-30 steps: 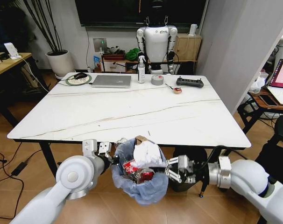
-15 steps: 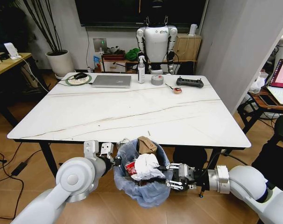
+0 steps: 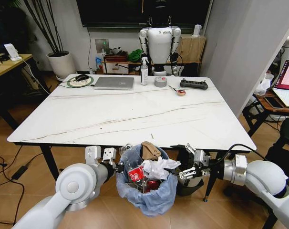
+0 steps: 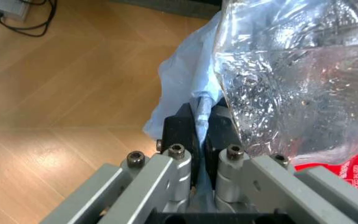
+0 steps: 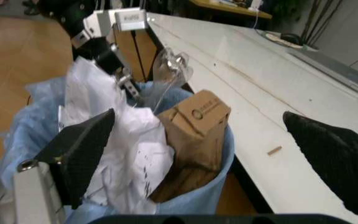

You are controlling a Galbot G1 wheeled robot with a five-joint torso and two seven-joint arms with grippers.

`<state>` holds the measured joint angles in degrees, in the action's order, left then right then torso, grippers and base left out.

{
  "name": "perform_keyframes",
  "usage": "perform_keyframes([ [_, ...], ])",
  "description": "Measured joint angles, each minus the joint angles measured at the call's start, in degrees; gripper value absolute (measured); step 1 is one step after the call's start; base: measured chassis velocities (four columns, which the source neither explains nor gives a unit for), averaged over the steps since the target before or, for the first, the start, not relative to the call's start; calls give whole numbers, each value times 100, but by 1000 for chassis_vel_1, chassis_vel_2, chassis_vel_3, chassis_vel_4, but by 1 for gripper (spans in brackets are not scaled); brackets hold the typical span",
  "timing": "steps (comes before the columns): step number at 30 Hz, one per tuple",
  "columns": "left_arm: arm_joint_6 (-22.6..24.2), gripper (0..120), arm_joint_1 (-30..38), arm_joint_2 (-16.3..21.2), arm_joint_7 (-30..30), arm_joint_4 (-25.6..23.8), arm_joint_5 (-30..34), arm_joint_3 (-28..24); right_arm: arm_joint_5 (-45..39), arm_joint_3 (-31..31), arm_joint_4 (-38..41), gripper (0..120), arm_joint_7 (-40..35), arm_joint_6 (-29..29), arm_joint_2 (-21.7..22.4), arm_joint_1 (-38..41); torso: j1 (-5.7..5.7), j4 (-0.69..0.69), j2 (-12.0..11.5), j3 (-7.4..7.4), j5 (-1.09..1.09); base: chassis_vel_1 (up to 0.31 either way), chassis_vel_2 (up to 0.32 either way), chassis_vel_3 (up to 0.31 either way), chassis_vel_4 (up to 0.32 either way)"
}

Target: Pick up the trash bin and place the trash from the table into it.

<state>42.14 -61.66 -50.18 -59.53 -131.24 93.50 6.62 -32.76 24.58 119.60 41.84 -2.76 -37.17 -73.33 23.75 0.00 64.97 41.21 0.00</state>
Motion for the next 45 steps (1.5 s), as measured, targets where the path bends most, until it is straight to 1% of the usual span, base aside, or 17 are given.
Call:
perform_keyframes([
  [9,0,0,-40,32,2,-48,-10,5,-128,273,239,100,-181,-86,-66,-163,0,0,0,0,0,0,0,0,0],
  [11,0,0,-70,45,2,-61,-11,20,-250,332,332,100,-406,-157,-114,-200,0,0,0,0,0,0,0,0,0],
  [13,0,0,-97,45,8,-70,-28,20,-466,348,438,100,-954,-287,-183,-213,0,0,0,0,0,0,0,0,0],
  [17,0,0,-142,29,228,-74,-294,-25,-1203,365,579,100,-2634,-659,-393,-71,0,1,0,0,0,0,0,0,0],
  [18,0,0,-142,29,228,-74,-294,-25,-1203,365,579,100,-2634,-659,-393,-71,0,1,0,0,0,0,0,0,0],
  [19,0,0,-144,24,246,-74,-322,-33,-1295,377,589,100,-2863,-699,-435,-51,0,1,0,0,0,0,0,0,0],
  [21,0,0,-161,18,310,-79,-411,-49,-1483,470,612,100,-3768,-825,-637,-7,0,1,0,0,1,0,0,0,0],
  [24,0,0,-213,28,392,-98,-571,-53,-1508,659,619,100,-4514,-924,-905,-47,0,1,0,0,0,0,0,0,0],
  [26,0,0,-232,33,409,-107,-605,-54,-1505,731,632,100,-4616,-929,-992,-99,0,1,0,0,1,0,0,0,0],
  [31,0,0,-329,47,450,-189,-751,-51,-1220,1184,831,100,-4888,-972,-1609,-646,0,0,0,0,0,0,0,0,0],
  [33,0,0,-341,52,455,-197,-773,-47,-1136,1231,868,100,-4924,-973,-1699,-724,0,0,0,0,0,0,0,0,0],
  [36,0,0,-401,87,484,-232,-884,-16,-722,1446,1053,100,-4993,-1006,-2144,-1078,0,0,0,0,1,0,0,0,0],
  [38,0,0,-449,90,514,-260,-946,-6,-534,1529,1174,100,-4994,-1031,-2404,-1274,0,0,0,0,-1,0,0,0,0],
  [39,0,0,-449,90,514,-260,-946,-6,-534,1529,1174,100,-4994,-1031,-2404,-1274,0,0,0,0,-1,0,0,0,0],
  [43,0,0,-507,77,554,-294,-1023,1,-35,1562,1360,100,-4852,-1080,-3058,-1747,0,0,0,-1,-1,0,0,0,0],
  [44,0,0,-511,71,558,-298,-1029,7,51,1555,1373,100,-4801,-1080,-3172,-1812,0,-1,0,-1,0,0,0,0,0],
  [45,0,0,-511,71,558,-298,-1029,7,51,1555,1373,100,-4801,-1080,-3172,-1812,0,-1,0,-1,0,0,0,0,0],
])
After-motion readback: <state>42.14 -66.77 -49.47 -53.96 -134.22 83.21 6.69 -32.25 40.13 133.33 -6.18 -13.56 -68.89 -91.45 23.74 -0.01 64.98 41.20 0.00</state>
